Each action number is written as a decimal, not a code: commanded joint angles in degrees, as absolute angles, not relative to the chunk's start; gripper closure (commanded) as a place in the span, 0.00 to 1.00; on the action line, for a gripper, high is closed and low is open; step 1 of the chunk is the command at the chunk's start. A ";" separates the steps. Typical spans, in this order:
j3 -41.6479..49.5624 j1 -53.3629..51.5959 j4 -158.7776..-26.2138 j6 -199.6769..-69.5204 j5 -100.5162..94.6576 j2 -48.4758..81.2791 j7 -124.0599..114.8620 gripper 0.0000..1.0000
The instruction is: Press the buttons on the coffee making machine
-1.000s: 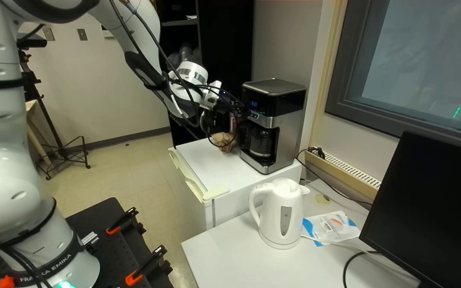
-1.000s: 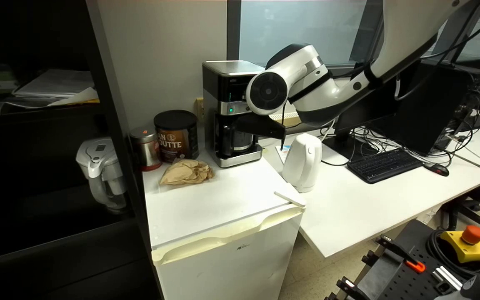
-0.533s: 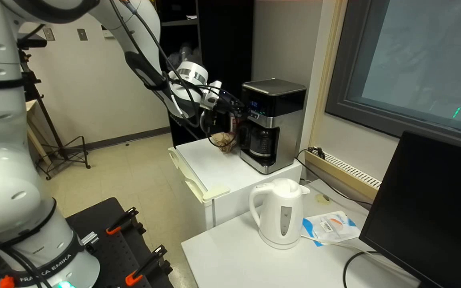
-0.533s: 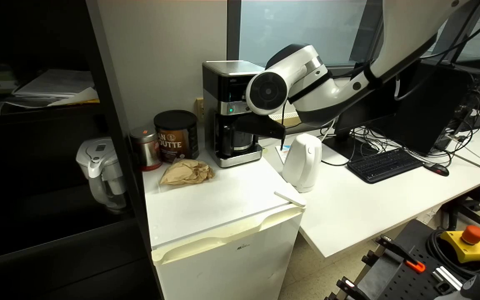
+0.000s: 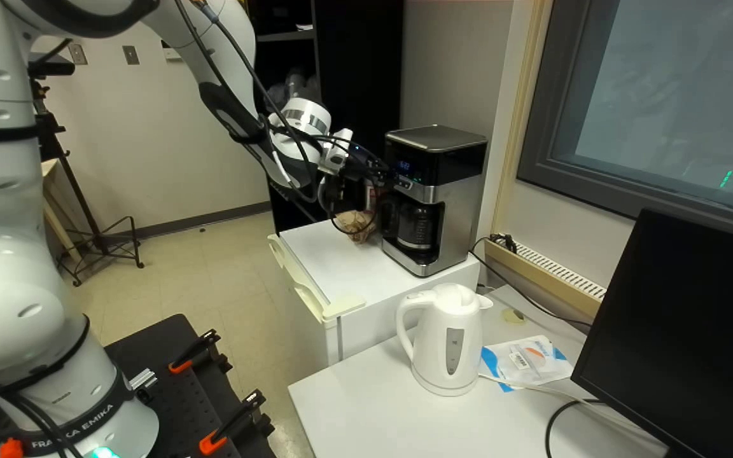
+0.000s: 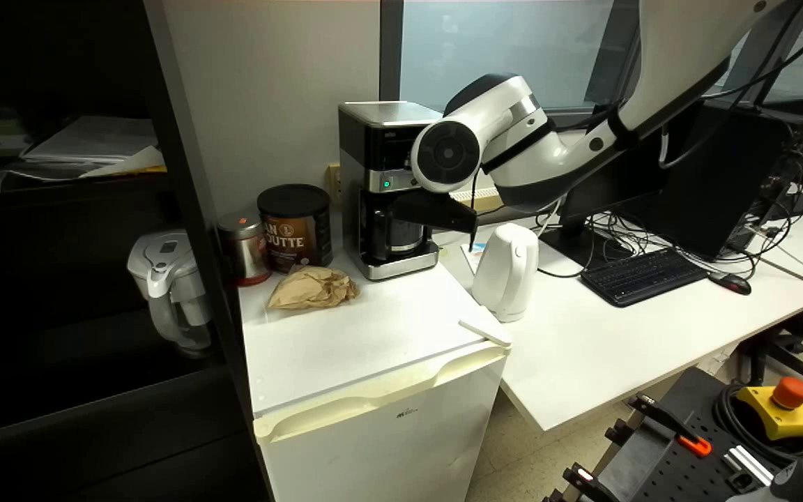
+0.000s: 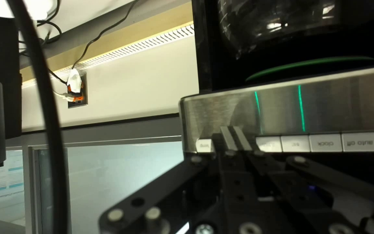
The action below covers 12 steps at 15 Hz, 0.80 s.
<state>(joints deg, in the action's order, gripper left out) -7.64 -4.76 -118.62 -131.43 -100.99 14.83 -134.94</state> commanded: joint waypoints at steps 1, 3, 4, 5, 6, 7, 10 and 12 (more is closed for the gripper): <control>-7.41 -4.65 -118.12 -132.58 -102.60 14.94 -136.11 1.00; -7.48 -4.77 -119.67 -132.61 -103.17 13.71 -136.89 1.00; -7.54 -4.82 -120.79 -132.65 -103.53 12.88 -137.31 1.00; -7.60 -4.83 -121.67 -132.78 -104.05 12.22 -137.82 1.00; -7.68 -4.84 -122.67 -133.02 -104.62 11.47 -138.55 1.00; -7.74 -4.85 -123.30 -133.07 -105.14 11.02 -139.24 1.00; -7.99 -4.99 -126.52 -132.90 -106.75 8.43 -141.90 1.00; -8.04 -5.06 -128.46 -132.86 -107.58 6.81 -143.48 1.00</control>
<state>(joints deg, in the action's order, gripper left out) -7.97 -4.95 -124.41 -132.13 -105.34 10.70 -140.09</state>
